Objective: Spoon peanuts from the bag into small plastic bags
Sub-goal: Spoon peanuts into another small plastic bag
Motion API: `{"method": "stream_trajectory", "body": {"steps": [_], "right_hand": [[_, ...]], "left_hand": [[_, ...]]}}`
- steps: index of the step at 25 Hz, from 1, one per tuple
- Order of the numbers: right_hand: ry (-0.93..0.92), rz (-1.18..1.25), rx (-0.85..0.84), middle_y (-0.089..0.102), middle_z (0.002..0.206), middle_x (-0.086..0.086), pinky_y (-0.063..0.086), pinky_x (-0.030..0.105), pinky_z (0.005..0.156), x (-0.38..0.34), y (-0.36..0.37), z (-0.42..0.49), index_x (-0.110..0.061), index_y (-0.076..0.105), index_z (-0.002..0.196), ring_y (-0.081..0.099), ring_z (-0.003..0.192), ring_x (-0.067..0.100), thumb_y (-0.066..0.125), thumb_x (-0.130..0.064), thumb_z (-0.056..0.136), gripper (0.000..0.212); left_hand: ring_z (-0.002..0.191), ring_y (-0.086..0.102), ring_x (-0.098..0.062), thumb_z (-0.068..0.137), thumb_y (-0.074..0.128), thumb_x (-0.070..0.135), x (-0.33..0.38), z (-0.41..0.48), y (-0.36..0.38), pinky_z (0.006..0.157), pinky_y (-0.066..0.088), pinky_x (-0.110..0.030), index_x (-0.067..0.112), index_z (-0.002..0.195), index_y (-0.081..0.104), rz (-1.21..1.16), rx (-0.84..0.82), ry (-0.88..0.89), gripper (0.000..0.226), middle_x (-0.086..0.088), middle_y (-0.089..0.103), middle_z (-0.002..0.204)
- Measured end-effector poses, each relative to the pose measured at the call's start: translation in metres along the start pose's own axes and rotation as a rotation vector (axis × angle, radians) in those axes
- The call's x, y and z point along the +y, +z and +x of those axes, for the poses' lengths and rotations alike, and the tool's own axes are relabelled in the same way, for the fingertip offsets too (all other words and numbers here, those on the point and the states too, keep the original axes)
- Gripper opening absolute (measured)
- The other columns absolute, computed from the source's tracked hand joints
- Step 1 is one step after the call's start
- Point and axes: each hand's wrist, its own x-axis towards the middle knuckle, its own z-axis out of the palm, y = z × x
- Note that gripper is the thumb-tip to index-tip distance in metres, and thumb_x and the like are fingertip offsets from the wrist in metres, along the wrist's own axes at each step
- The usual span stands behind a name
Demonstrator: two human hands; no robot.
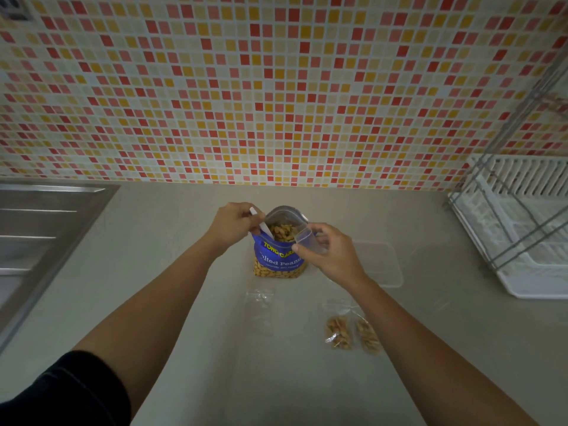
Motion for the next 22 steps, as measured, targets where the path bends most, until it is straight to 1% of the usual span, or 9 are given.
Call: {"method": "stream_trajectory", "body": {"steps": [2,3,5,7,11,14,16,18,22], "right_hand": [[-0.003,0.002,0.009,0.067,0.102,-0.006,0.049,0.015,0.073,0.0,-0.001,0.001,-0.019,0.062,0.111,0.062,0.088,0.003,0.078,-0.036,0.069,0.048],[-0.005,0.002,0.017,0.067,0.101,-0.007,0.047,0.011,0.071,-0.001,-0.001,0.001,-0.019,0.062,0.109,0.061,0.086,-0.002,0.079,-0.035,0.069,0.047],[-0.013,0.0,0.053,0.064,0.099,-0.01,0.043,0.003,0.069,-0.001,-0.003,0.004,-0.02,0.063,0.105,0.057,0.083,-0.011,0.08,-0.033,0.068,0.042],[-0.027,-0.026,0.099,0.062,0.098,-0.011,0.04,0.001,0.069,-0.001,-0.005,0.007,-0.021,0.062,0.106,0.055,0.083,-0.011,0.08,-0.031,0.067,0.044],[-0.068,-0.099,0.106,0.061,0.105,-0.005,0.04,0.007,0.074,-0.002,-0.007,0.014,-0.016,0.06,0.115,0.056,0.089,0.006,0.081,-0.031,0.066,0.054],[-0.111,-0.177,0.08,0.061,0.108,-0.002,0.043,0.015,0.079,-0.006,-0.009,0.02,-0.015,0.059,0.117,0.056,0.092,0.009,0.08,-0.032,0.066,0.057],[-0.117,-0.214,0.073,0.062,0.109,0.0,0.042,0.02,0.082,-0.009,-0.01,0.023,-0.015,0.059,0.117,0.055,0.093,0.01,0.081,-0.033,0.065,0.06],[-0.119,-0.239,0.057,0.062,0.11,0.002,0.042,0.022,0.083,-0.01,-0.01,0.025,-0.014,0.059,0.117,0.055,0.093,0.011,0.08,-0.034,0.063,0.061],[-0.109,-0.275,0.025,0.062,0.111,0.002,0.046,0.027,0.085,-0.012,-0.009,0.026,-0.014,0.058,0.118,0.056,0.096,0.014,0.08,-0.033,0.065,0.061]], "left_hand": [[0.05,0.059,0.001,0.089,0.057,0.015,-0.003,0.002,-0.001,0.055,0.044,-0.018,0.009,0.081,0.067,-0.113,0.009,-0.037,0.014,-0.008,0.066,0.069],[0.049,0.059,0.001,0.089,0.056,0.015,-0.005,0.004,-0.001,0.057,0.044,-0.02,0.009,0.08,0.066,-0.169,0.033,-0.059,0.014,-0.008,0.065,0.068],[0.051,0.058,-0.005,0.089,0.055,0.015,-0.006,0.006,0.001,0.058,0.045,-0.022,0.009,0.079,0.064,-0.252,0.095,-0.115,0.015,-0.009,0.063,0.066],[0.057,0.056,-0.013,0.091,0.054,0.015,-0.007,0.009,0.004,0.059,0.046,-0.023,0.008,0.08,0.062,-0.324,0.161,-0.175,0.015,-0.01,0.061,0.066],[0.061,0.055,-0.017,0.092,0.05,0.016,-0.008,0.017,0.004,0.06,0.047,-0.025,0.009,0.082,0.059,-0.379,0.309,-0.24,0.016,-0.008,0.06,0.065],[0.06,0.056,-0.017,0.092,0.049,0.018,-0.011,0.02,0.0,0.06,0.048,-0.025,0.011,0.079,0.059,-0.405,0.336,-0.225,0.018,-0.008,0.06,0.064],[0.061,0.057,-0.016,0.093,0.049,0.019,-0.012,0.02,-0.001,0.06,0.048,-0.024,0.009,0.084,0.06,-0.378,0.334,-0.201,0.017,-0.008,0.061,0.066],[0.062,0.057,-0.016,0.093,0.048,0.019,-0.013,0.02,-0.001,0.06,0.048,-0.023,0.006,0.09,0.06,-0.359,0.335,-0.187,0.018,-0.008,0.061,0.067],[0.061,0.056,-0.017,0.093,0.049,0.02,-0.017,0.023,0.001,0.061,0.048,-0.025,0.005,0.09,0.06,-0.403,0.349,-0.218,0.019,-0.008,0.06,0.066]]}}
